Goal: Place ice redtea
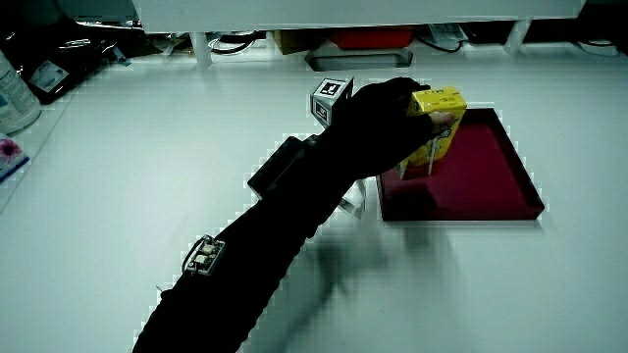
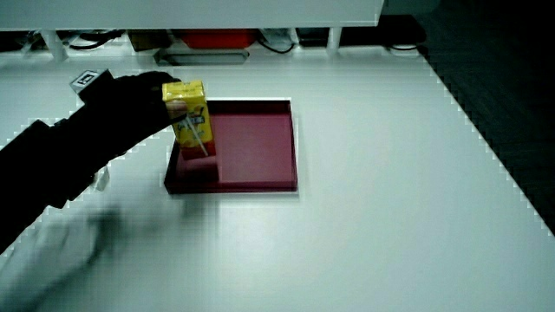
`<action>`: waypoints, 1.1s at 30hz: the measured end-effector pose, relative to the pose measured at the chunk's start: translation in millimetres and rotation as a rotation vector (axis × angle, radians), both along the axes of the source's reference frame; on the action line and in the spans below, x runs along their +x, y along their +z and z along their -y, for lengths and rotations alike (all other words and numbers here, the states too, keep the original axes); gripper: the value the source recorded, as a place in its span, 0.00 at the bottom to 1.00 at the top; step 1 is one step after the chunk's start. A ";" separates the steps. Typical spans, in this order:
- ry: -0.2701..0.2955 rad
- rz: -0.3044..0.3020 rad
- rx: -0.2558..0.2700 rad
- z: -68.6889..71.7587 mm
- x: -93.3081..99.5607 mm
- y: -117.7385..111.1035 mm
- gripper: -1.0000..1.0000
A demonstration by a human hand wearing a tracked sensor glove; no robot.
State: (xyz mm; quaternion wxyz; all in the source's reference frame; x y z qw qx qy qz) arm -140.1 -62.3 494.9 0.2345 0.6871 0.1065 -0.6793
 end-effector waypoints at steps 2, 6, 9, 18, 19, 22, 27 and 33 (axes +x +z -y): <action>0.008 0.012 -0.004 -1.3 1.3 7.4 0.50; 0.022 0.013 -0.032 -4.6 3.5 18.0 0.50; 0.014 -0.026 -0.059 -5.7 2.4 22.2 0.50; 0.025 -0.041 -0.085 -7.1 3.8 28.3 0.50; 0.026 -0.040 -0.080 -6.9 3.8 28.9 0.50; 0.022 -0.039 -0.083 -6.7 4.1 30.1 0.45; 0.027 -0.051 -0.101 -7.5 5.3 28.1 0.37; 0.019 -0.034 -0.111 -8.7 0.7 25.9 0.27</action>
